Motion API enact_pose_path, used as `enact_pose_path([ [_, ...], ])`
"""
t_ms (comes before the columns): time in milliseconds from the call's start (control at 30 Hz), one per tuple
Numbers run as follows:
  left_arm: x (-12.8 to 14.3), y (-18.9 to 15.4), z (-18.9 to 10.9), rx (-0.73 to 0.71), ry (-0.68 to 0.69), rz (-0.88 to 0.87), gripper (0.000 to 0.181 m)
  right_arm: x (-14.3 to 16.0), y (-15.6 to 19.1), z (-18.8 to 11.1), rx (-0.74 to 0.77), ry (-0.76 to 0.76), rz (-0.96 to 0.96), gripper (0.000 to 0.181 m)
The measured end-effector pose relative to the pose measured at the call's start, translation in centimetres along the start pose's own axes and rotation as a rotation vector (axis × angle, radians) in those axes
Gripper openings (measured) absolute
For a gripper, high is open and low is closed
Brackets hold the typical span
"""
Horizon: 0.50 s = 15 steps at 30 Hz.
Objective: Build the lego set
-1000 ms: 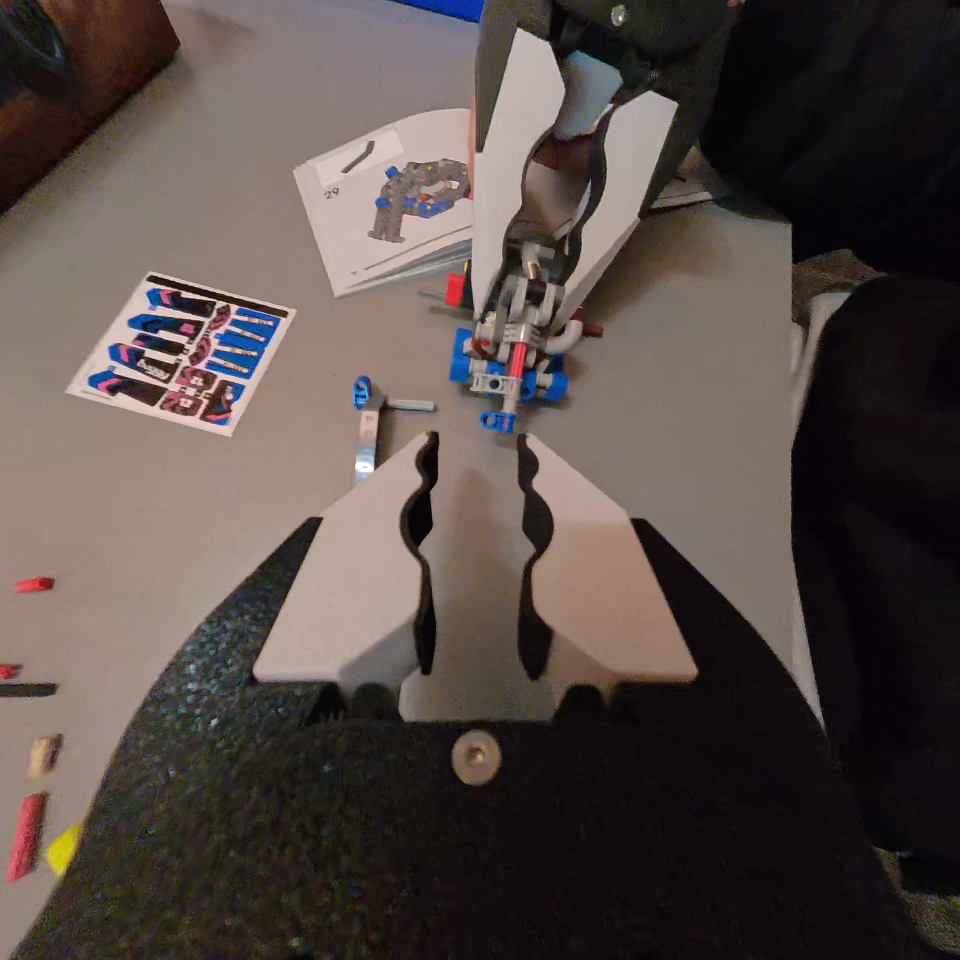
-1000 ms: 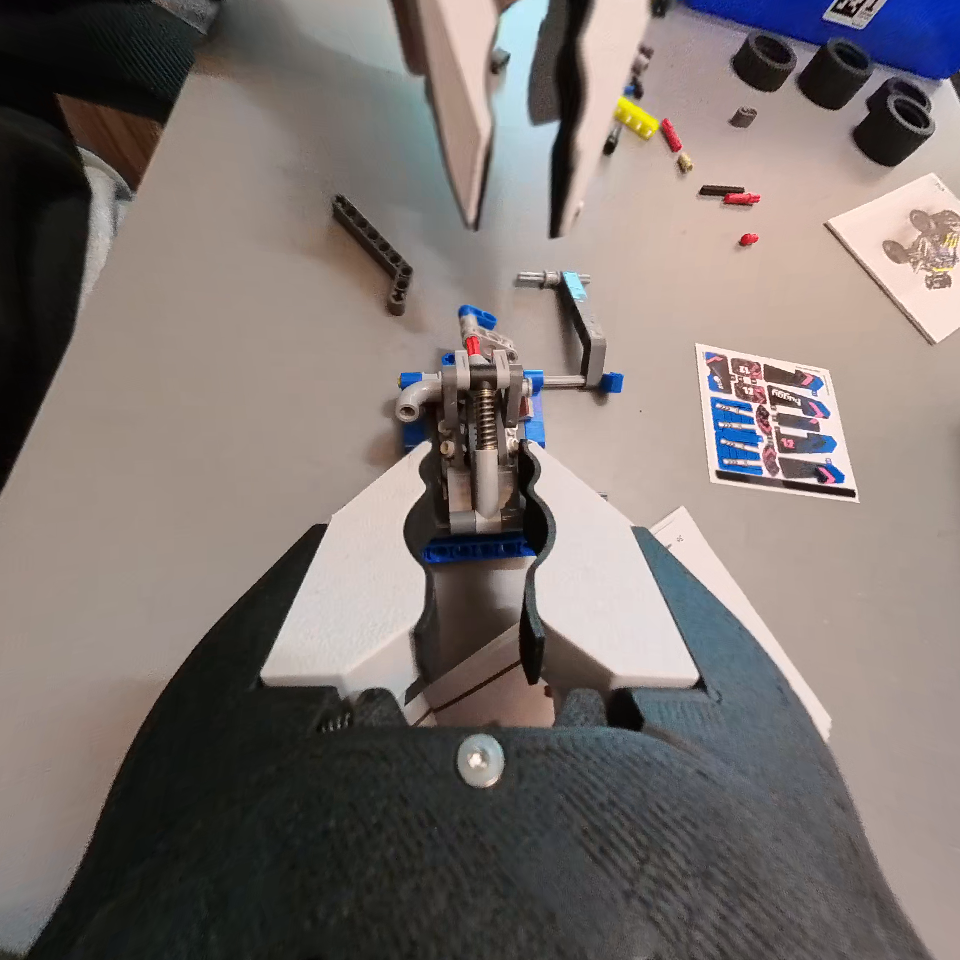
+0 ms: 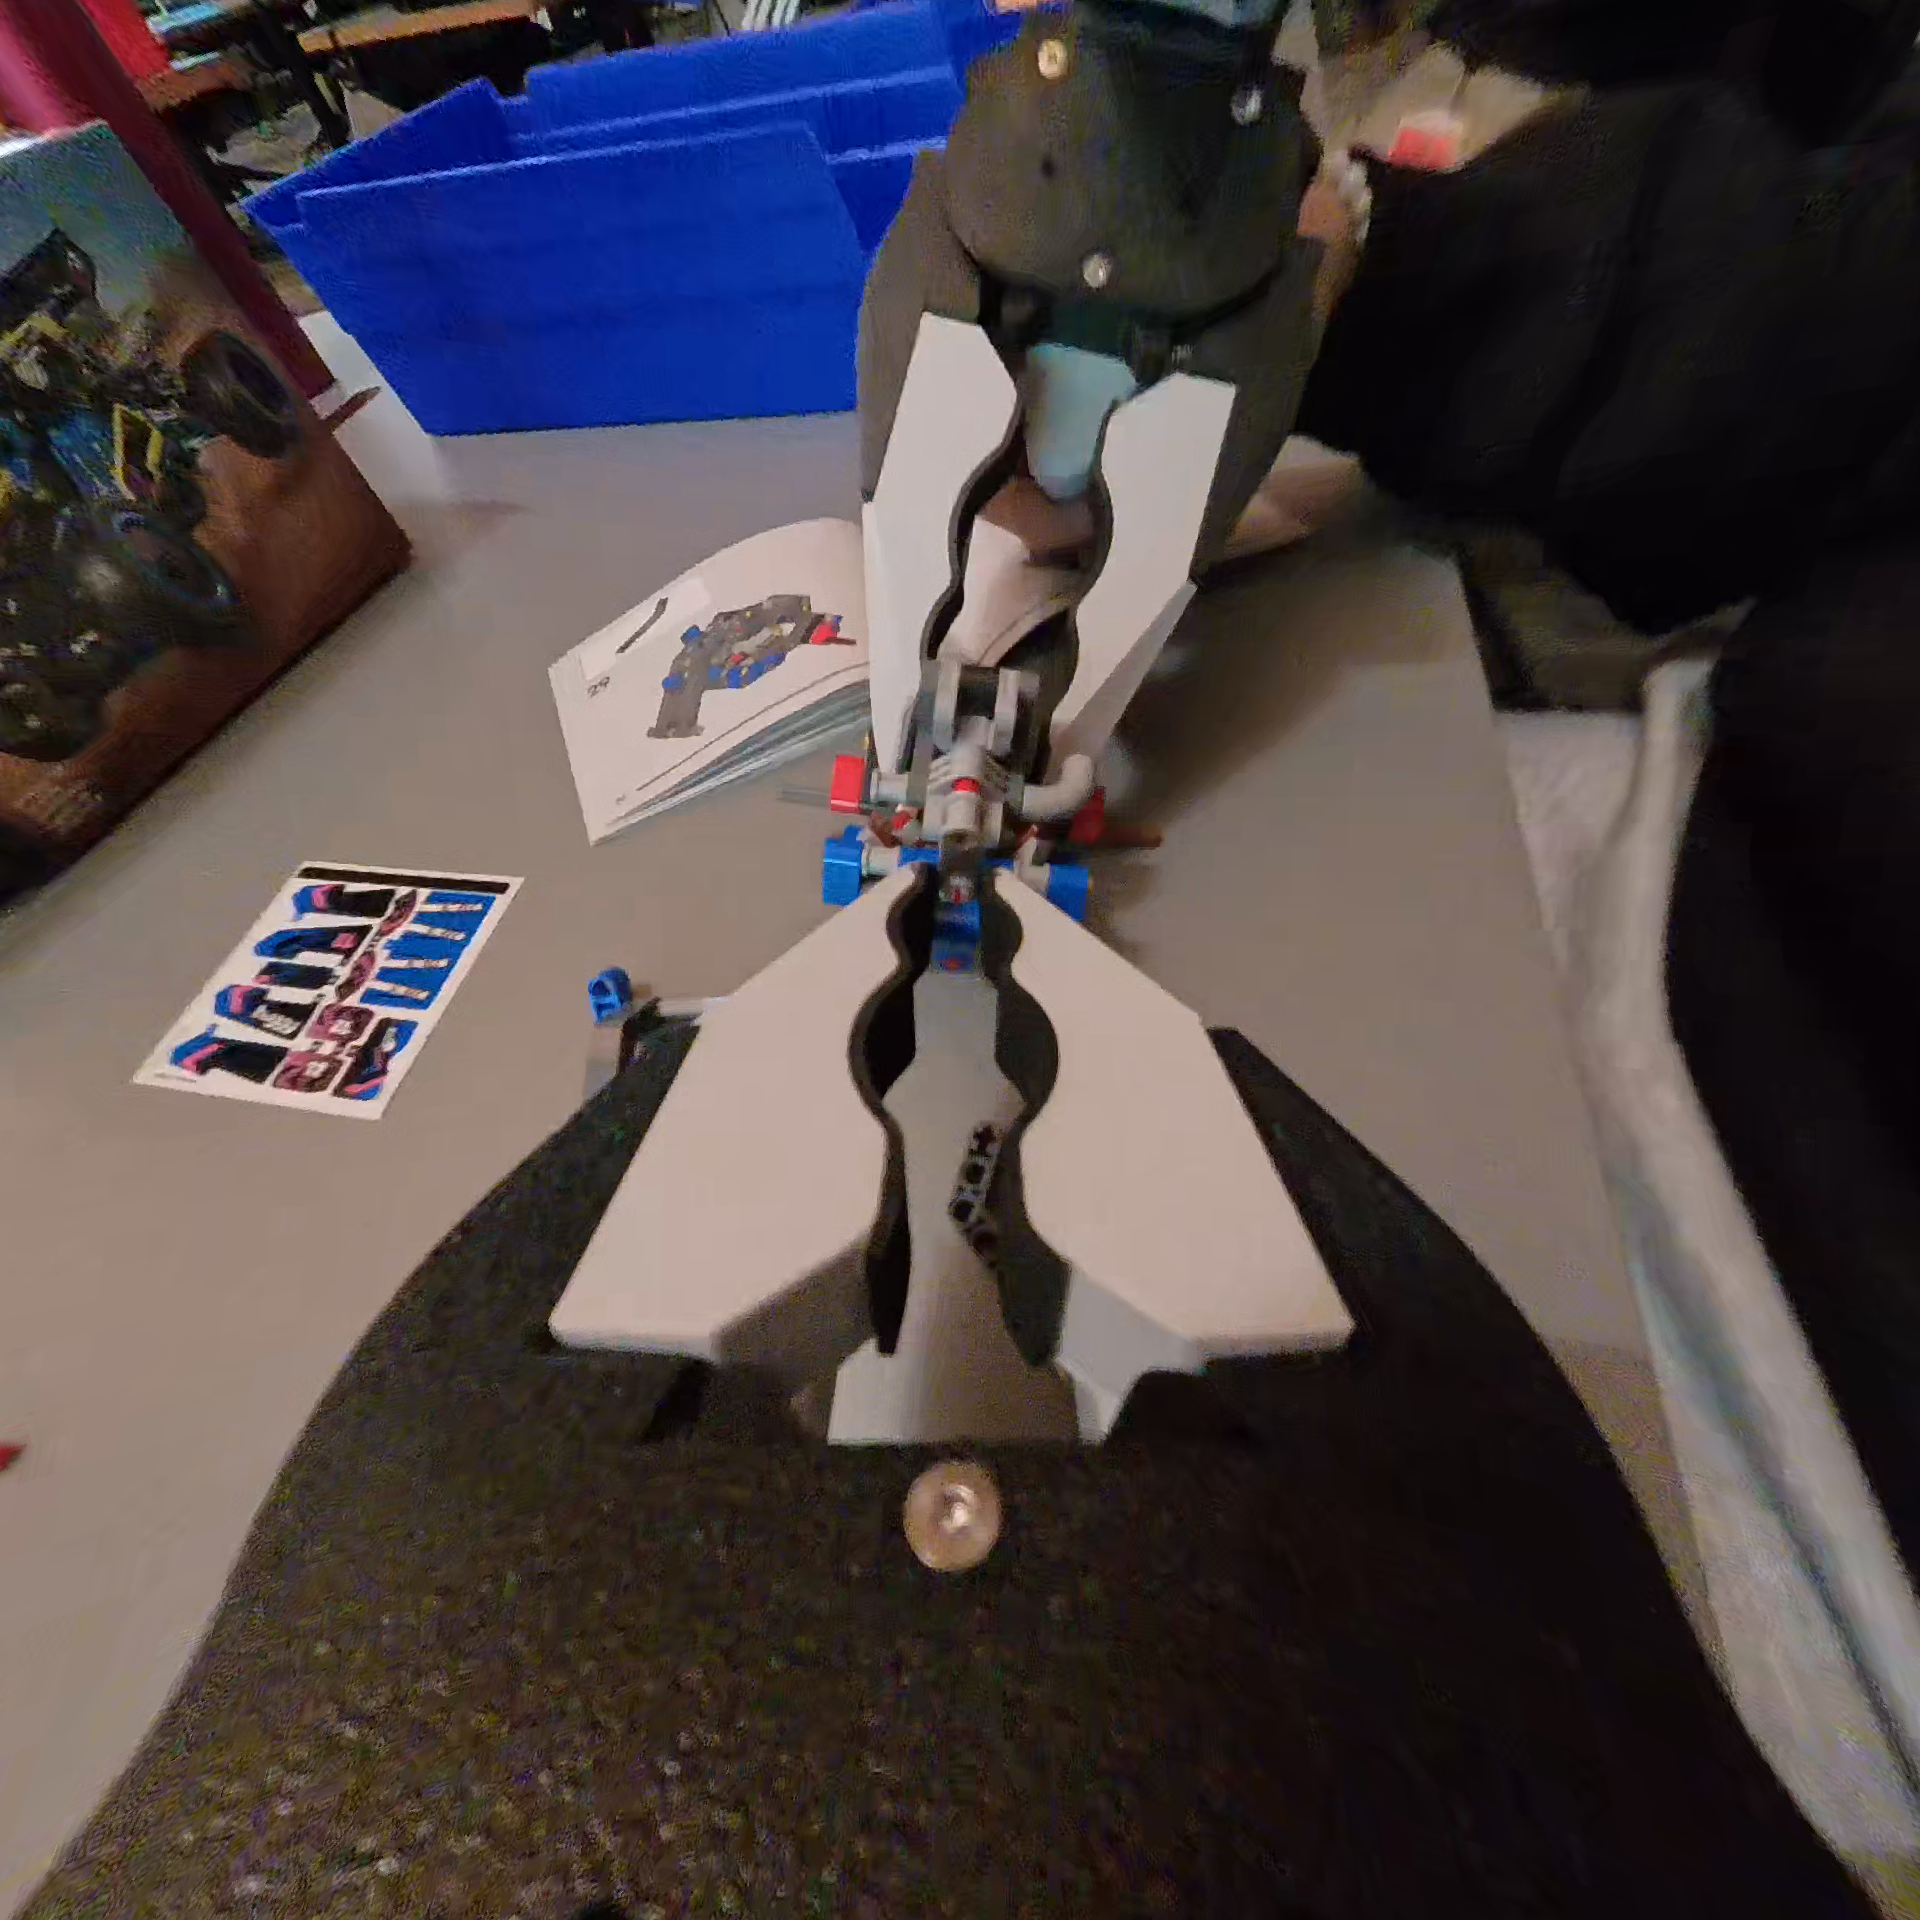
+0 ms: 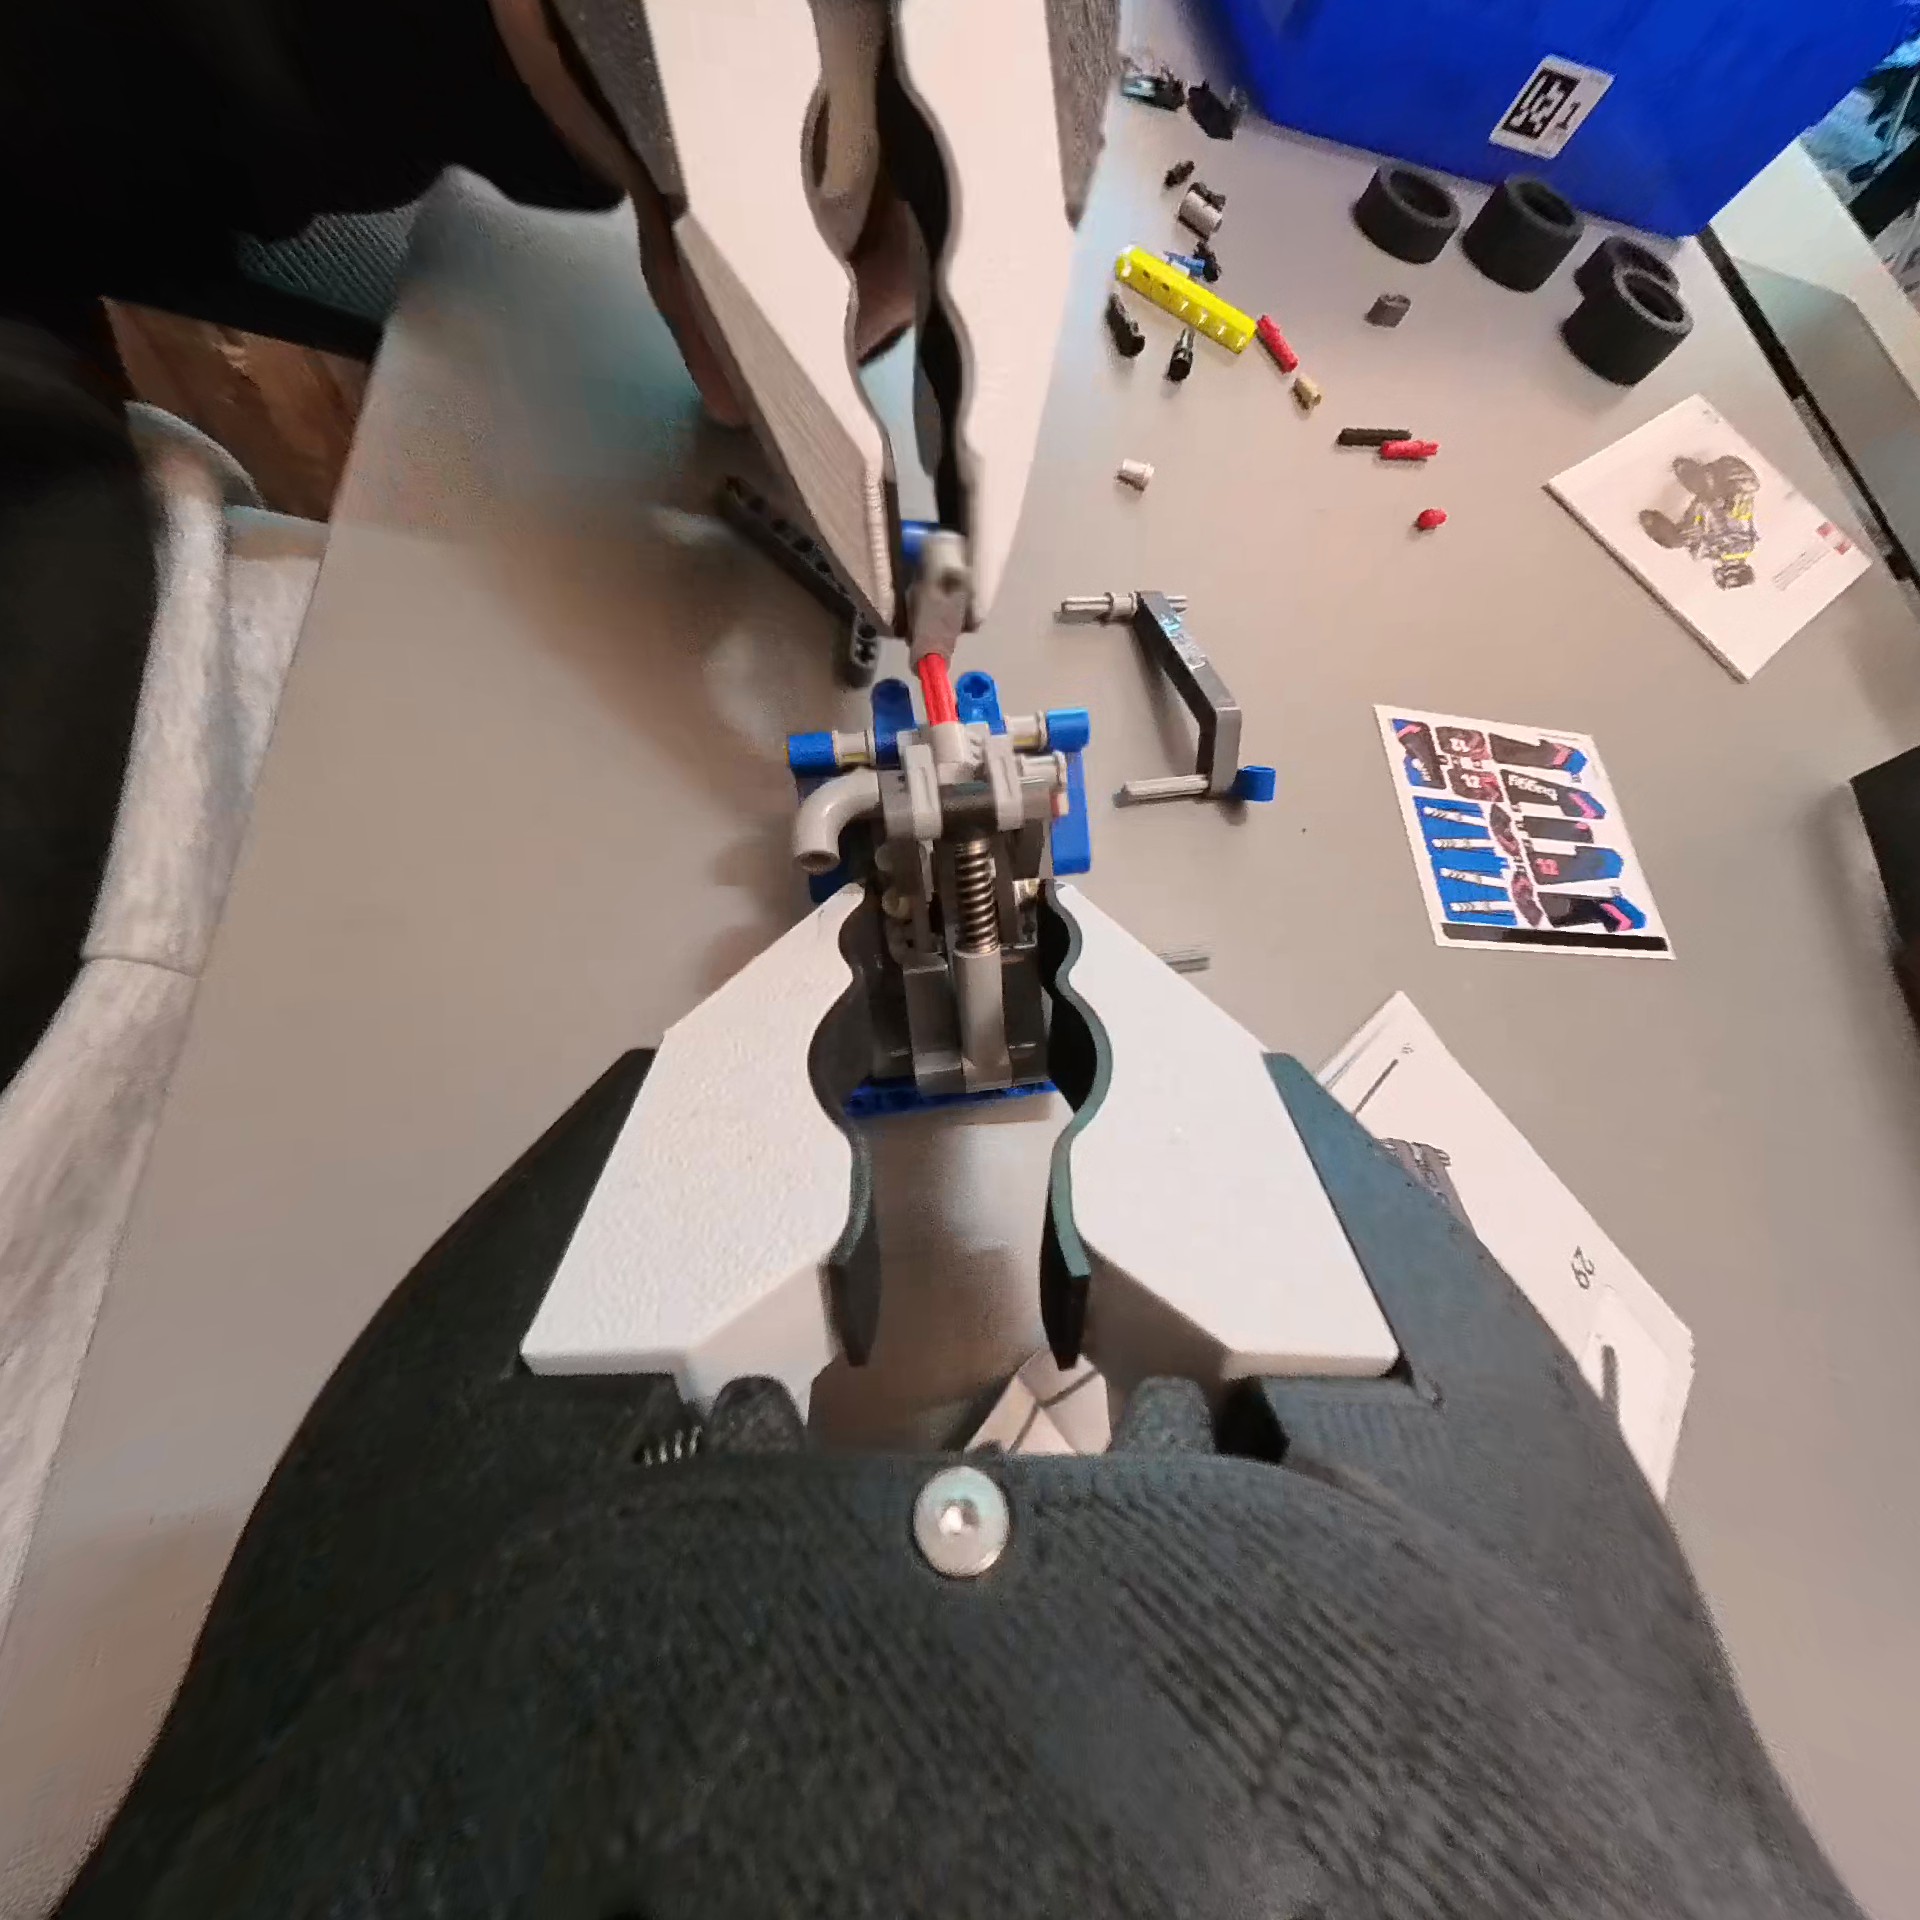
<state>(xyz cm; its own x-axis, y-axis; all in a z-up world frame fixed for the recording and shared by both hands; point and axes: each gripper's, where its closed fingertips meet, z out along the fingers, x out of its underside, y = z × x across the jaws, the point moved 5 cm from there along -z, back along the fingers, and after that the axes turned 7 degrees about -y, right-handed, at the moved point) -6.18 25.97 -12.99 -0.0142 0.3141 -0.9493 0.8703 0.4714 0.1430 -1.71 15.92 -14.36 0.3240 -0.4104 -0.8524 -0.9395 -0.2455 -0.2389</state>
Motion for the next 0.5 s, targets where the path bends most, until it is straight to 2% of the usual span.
enact_pose_path([
  [133,1.2,0.3,0.0,-0.04,0.164,0.106,0.005,0.2,-0.1,0.7,-0.006,0.031,-0.016,0.027],
  [233,1.6,0.5,-0.1,-0.013,0.186,0.022,0.005,0.1,-0.3,1.1,0.008,0.025,-0.028,0.029],
  [300,1.5,0.8,-0.2,-0.027,0.174,-0.027,0.005,-0.1,-0.5,0.6,0.048,0.029,-0.035,0.041],
  [400,1.6,1.0,0.0,-0.068,0.186,-0.087,0.005,0.3,-1.6,-3.8,0.163,0.133,-0.027,0.042],
  [500,1.5,1.0,0.2,-0.133,0.209,-0.112,0.005,3.2,-0.5,-9.9,0.216,0.296,0.229,0.043],
])
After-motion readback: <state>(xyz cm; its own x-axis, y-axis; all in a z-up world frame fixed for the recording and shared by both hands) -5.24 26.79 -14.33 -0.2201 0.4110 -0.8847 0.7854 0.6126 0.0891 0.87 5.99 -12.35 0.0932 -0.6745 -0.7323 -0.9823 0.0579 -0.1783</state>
